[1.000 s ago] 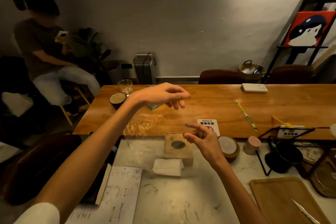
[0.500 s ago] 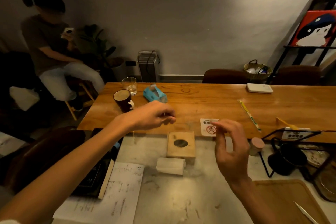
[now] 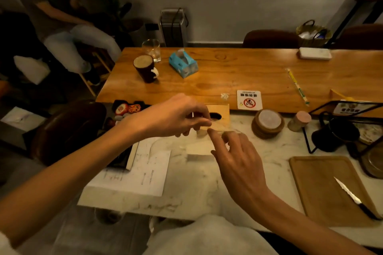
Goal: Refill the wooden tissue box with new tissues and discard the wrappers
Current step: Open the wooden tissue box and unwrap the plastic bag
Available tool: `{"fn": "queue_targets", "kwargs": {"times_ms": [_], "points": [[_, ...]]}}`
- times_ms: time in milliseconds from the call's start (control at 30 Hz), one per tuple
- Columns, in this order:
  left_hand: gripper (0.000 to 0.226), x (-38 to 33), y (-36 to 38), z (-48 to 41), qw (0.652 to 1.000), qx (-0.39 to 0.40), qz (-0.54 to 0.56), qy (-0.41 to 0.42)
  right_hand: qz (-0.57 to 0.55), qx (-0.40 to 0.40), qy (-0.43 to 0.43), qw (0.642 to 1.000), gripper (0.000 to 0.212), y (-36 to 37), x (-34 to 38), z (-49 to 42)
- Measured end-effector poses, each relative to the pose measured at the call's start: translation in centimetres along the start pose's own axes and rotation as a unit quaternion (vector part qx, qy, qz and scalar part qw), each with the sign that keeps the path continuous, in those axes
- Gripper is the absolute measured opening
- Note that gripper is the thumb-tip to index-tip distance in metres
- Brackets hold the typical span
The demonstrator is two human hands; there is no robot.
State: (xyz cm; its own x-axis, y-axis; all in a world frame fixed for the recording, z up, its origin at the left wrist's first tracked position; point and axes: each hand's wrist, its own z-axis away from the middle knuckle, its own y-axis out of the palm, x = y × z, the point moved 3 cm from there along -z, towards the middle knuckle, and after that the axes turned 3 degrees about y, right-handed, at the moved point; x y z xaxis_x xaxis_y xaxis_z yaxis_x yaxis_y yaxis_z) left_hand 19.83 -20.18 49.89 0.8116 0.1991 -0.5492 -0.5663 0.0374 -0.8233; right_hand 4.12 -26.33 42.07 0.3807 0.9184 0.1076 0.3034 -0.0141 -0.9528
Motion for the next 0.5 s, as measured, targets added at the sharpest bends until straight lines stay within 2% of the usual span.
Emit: {"fn": "queue_targets", "kwargs": {"times_ms": [133, 200, 300, 433, 500], "points": [[0.020, -0.5, 0.9, 0.7, 1.000, -0.010, 0.003, 0.002, 0.004, -0.046, 0.001, 0.999, 0.045, -0.7, 0.5, 0.9], [0.020, -0.5, 0.9, 0.7, 0.999, -0.030, -0.006, 0.010, 0.014, -0.026, -0.022, 0.999, 0.042, -1.0, 0.9, 1.9], [0.018, -0.6, 0.3, 0.5, 0.994, -0.084, -0.059, 0.038, 0.046, 0.102, -0.073, 0.991, 0.051, -1.0, 1.5, 4.4], [0.018, -0.1, -0.4, 0.1, 0.979, -0.144, -0.131, 0.054, 0.017, 0.258, -0.145, 0.955, 0.040, -1.1, 1.8, 6.8], [0.017, 0.0, -0.1, 0.0, 0.974, -0.150, -0.155, 0.065, 0.011, 0.283, -0.144, 0.948, 0.049, -1.1, 1.4, 6.9]]}}
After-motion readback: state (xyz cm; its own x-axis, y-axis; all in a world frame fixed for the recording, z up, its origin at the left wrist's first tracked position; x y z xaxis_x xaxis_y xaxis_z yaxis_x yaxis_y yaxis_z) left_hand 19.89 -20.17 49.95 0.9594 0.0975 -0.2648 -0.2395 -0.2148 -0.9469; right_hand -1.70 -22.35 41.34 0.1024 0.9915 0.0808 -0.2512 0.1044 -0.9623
